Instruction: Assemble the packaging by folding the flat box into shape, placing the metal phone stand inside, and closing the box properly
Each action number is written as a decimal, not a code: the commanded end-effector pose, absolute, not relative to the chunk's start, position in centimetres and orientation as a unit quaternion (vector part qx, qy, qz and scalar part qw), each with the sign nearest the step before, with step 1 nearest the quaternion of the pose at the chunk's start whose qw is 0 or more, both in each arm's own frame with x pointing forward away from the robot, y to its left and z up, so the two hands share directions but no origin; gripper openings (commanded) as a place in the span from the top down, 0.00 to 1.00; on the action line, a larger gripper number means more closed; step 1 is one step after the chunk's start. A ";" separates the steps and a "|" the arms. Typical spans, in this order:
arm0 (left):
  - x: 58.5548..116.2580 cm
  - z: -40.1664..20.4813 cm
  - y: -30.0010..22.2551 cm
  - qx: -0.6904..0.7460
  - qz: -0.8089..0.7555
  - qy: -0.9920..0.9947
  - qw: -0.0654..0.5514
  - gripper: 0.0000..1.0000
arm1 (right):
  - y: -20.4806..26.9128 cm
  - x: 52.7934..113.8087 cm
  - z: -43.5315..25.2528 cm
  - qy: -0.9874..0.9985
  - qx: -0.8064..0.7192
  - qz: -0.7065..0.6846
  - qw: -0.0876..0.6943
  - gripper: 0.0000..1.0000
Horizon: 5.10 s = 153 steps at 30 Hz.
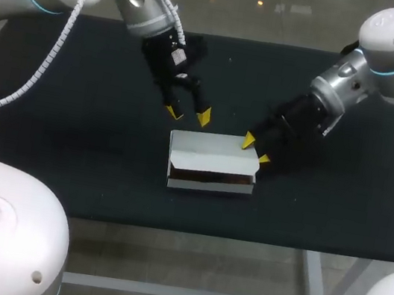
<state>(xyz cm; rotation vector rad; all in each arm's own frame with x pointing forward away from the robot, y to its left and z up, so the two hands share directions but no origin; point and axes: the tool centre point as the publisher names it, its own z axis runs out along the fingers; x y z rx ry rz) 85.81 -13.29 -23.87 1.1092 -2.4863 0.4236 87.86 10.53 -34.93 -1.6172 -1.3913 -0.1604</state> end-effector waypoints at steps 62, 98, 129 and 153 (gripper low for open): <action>84.5 -30.0 -15.5 0.063 0.080 -0.995 -0.006 0.00 | 10.6 88.1 -35.0 -0.571 -0.662 -0.063 0.482 0.53; 85.3 -32.6 -15.4 0.086 0.048 -0.994 -0.046 0.07 | 10.6 88.1 -35.0 -0.571 -0.662 -0.063 0.482 0.55; 86.1 -32.7 -16.2 0.101 0.029 -0.984 -0.143 0.18 | 10.6 88.1 -35.0 -0.571 -0.662 -0.063 0.482 0.55; 86.8 -33.2 -16.7 0.102 0.029 -0.977 -0.184 0.61 | 10.6 88.1 -35.0 -0.571 -0.662 -0.063 0.482 0.55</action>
